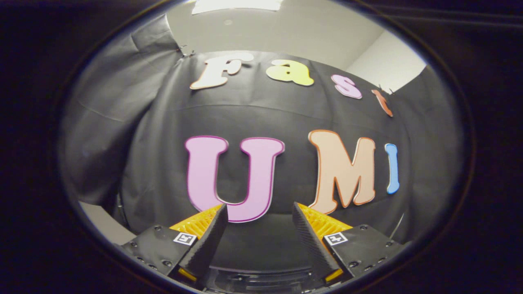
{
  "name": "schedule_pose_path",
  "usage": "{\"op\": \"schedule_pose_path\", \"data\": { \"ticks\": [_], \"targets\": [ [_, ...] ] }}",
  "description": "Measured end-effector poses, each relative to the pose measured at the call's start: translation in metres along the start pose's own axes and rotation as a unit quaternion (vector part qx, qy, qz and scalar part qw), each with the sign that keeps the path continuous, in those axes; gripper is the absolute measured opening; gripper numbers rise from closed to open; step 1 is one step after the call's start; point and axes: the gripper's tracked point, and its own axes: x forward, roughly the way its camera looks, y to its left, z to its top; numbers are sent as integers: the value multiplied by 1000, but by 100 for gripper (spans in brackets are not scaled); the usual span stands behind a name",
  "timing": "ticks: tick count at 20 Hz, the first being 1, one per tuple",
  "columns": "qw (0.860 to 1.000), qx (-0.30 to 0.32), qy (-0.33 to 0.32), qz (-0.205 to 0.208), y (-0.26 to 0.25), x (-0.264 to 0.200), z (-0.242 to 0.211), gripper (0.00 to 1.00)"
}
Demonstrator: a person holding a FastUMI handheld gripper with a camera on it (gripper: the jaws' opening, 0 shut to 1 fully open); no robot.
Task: Put the clothes into the washing machine and then close the washing machine lid.
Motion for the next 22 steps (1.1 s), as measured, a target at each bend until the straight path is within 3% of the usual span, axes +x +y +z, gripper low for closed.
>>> {"op": "schedule_pose_path", "data": {
  "ticks": [3, 6, 9, 11, 22],
  "targets": [
    [997, 37, 62, -13, -16, 27, -60, 96],
    [993, 22, 119, -10, -13, 24, -111, 96],
    [991, 20, 136, -8, -13, 20, -144, 97],
    [983, 8, 185, 0, -12, 20, -180, 97],
    [985, 9, 171, 9, -17, -17, -174, 99]
  ]
}}
